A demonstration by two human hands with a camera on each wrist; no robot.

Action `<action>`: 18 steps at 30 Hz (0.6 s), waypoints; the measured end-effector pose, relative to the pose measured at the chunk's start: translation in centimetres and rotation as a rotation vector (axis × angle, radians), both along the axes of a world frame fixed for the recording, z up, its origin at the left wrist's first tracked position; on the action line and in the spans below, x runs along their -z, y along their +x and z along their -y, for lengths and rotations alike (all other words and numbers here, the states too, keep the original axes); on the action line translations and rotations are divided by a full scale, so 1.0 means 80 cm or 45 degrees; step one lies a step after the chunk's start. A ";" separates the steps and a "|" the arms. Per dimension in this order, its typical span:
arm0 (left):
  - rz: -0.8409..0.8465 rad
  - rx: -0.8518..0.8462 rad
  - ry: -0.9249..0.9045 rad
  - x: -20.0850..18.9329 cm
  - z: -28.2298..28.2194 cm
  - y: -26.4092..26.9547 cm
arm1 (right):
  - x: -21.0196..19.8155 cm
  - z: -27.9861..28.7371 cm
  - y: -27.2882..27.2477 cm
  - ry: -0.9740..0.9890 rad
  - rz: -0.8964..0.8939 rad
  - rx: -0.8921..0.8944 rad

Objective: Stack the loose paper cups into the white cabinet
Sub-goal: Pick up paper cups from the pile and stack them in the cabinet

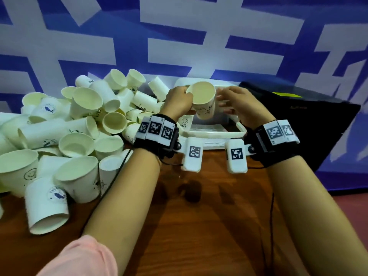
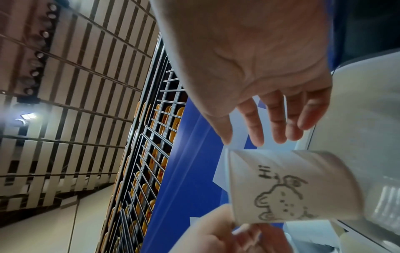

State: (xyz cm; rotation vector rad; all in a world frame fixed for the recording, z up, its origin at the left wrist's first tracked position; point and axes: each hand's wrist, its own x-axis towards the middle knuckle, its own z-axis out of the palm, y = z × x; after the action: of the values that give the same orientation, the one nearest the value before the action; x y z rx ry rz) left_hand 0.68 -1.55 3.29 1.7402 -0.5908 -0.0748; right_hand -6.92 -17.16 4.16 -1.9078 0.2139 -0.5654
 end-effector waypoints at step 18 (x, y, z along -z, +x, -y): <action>0.074 0.125 -0.003 0.030 0.040 0.120 | 0.034 0.043 0.124 0.304 0.173 -0.253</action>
State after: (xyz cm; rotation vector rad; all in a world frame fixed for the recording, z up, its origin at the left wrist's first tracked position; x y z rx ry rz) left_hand 10.30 -4.74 0.87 1.7154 -0.7191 -0.0928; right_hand 3.04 -20.62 1.41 -1.6306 0.0026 -0.5090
